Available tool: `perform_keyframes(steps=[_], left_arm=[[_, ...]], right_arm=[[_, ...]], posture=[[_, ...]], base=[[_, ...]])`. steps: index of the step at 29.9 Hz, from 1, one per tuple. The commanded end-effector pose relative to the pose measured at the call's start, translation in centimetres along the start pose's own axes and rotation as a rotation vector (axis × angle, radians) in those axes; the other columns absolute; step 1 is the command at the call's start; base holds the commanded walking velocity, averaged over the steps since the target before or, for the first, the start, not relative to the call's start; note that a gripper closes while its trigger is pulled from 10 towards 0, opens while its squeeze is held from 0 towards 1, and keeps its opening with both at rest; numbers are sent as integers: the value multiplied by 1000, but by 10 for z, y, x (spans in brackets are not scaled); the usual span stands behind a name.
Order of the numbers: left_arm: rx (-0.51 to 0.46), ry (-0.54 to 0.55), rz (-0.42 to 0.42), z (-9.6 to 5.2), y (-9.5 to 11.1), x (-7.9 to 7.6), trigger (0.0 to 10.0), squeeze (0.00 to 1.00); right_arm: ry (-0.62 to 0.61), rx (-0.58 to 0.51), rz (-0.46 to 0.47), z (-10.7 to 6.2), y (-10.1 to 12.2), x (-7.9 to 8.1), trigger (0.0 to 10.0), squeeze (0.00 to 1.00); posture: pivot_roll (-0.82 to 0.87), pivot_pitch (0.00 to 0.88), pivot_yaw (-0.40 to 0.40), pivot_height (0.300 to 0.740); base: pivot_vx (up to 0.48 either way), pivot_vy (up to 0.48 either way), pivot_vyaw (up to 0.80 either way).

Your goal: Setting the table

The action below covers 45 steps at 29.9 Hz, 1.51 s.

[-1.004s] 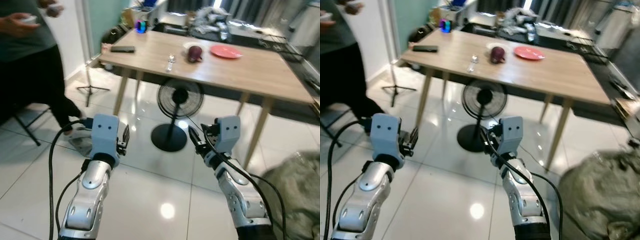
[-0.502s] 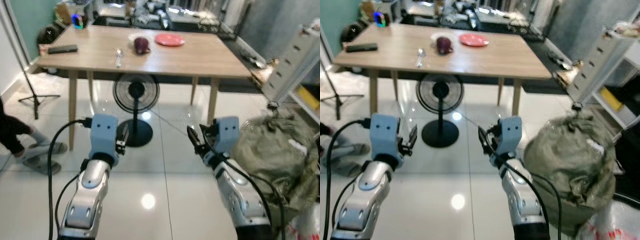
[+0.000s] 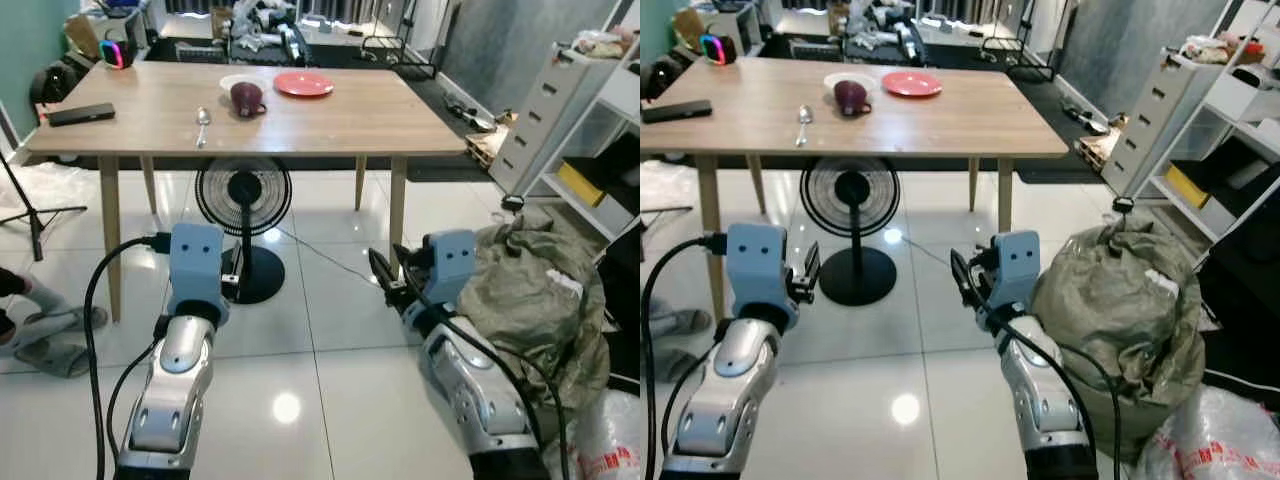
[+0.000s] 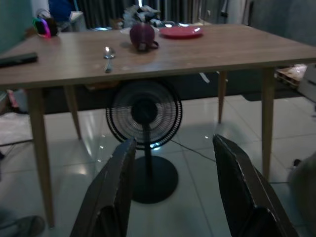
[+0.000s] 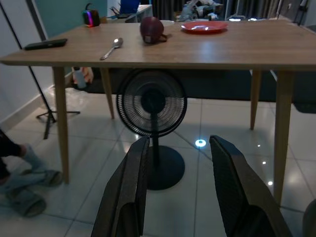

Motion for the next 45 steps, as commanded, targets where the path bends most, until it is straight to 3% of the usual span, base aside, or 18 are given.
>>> perform_keyframes(steps=[1, 34, 45], left_arm=[[17, 22, 11, -1, -5, 7, 10000, 24], [27, 2, 21, -2, -7, 5, 10000, 20], [26, -2, 19, 0, -6, 4, 10000, 20]], right_arm=[[14, -19, 7, 0, 3, 4, 10000, 0], [-30, -19, 32, 2, 5, 0, 10000, 0], [-48, -9, 32, 2, 3, -4, 10000, 0]], posture=[[-6, 0, 0, 740], [1, 0, 16, 740], [0, 0, 16, 740]], base=[[480, 0, 0], [480, 0, -145], [480, 0, -655]])
Point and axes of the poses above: a point about 5 cm out from each wrist's last joint towards the gripper, its own z axis pointing out of the wrist towards the gripper, its own y axis along the axis of the wrist's last joint, x = y × z, the point moved 2 cm from there along z, pointing out of the wrist towards the gripper, and after that the axes turned 6 degrees about -z, right-handed, at the moved point
